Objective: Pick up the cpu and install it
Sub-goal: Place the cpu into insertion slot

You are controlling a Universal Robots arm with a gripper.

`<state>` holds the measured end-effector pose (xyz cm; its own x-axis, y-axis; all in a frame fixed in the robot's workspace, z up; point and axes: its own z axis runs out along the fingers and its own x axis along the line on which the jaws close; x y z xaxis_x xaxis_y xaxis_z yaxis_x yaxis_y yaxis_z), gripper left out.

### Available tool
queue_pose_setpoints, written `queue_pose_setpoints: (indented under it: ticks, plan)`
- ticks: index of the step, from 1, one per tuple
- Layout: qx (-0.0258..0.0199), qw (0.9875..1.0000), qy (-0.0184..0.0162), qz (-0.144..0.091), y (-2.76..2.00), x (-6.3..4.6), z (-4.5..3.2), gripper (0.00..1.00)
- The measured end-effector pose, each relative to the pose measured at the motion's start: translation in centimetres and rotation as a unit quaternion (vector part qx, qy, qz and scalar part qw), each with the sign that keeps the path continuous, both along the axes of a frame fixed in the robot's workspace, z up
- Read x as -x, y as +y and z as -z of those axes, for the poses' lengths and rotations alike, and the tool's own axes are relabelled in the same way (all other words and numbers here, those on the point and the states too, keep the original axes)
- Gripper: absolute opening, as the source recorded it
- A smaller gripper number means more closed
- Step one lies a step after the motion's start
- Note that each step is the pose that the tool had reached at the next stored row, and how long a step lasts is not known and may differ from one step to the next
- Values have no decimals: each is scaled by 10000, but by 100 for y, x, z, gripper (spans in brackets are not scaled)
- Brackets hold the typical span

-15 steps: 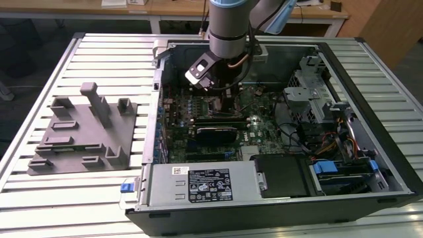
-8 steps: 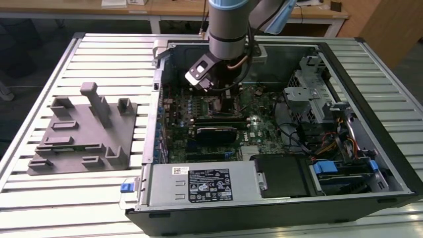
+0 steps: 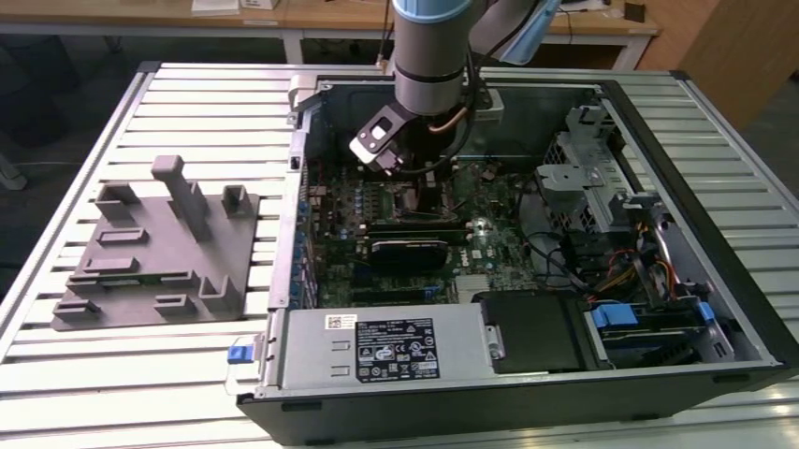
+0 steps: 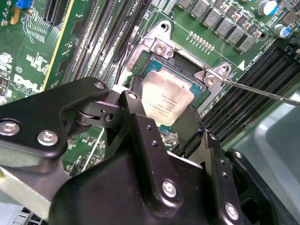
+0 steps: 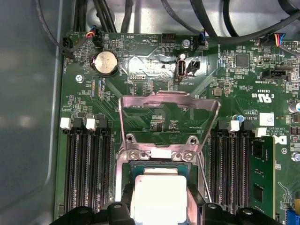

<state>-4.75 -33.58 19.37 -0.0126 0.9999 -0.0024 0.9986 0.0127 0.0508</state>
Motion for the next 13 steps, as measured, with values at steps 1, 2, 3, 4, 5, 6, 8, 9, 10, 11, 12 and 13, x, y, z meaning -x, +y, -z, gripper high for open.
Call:
queue_pose_setpoints:
  ticks: [1, 2, 3, 4, 5, 6, 8, 9, 10, 11, 12, 13]
  plan:
    - [-1, 10000, 0, 0, 0, 0, 1, 53]
    - [-2, 10000, -1, 0, 1, -1, 2, 53]
    - [-2, 10000, -1, 0, 1, 0, 2, 53]
    - [-2, 10000, -1, 0, 1, -1, 2, 53]
    - [-2, 10000, -2, 1, 1, 0, 2, 53]
    - [-3, 10000, -2, 0, 1, -1, 3, 53]
    - [-6, 10000, -4, 0, 3, -2, 6, 54]
    - [-5, 10000, -4, 0, 2, -1, 5, 60]
    - [-4, 10000, -2, 0, 1, -1, 4, 60]
    - [-3, 10000, -2, 0, 1, -1, 4, 60]
    - [-2, 10000, -2, 0, 1, -1, 3, 60]
    - [-2, 10000, -1, 0, 1, -1, 2, 60]
